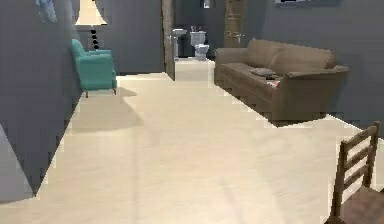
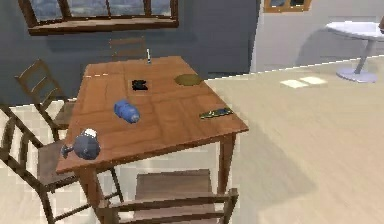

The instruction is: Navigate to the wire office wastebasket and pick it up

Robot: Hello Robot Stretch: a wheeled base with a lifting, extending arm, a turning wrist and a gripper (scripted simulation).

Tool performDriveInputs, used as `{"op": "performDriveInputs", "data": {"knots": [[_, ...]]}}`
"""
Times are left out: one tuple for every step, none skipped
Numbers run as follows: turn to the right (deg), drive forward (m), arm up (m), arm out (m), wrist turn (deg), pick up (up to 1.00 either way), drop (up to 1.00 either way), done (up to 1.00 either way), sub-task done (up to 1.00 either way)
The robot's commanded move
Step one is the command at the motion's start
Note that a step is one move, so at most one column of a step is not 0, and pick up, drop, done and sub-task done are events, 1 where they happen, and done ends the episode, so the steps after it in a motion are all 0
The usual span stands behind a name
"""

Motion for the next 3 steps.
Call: {"op": "performDriveInputs", "data": {"knots": [[0.0,1.00,0.00,0.00,0.0,0.00,0.00,0.00,0.00],[0.0,1.00,0.00,0.00,0.0,0.00,0.00,0.00,0.00],[0.0,1.00,0.00,0.00,0.0,0.00,0.00,0.00,0.00]]}}
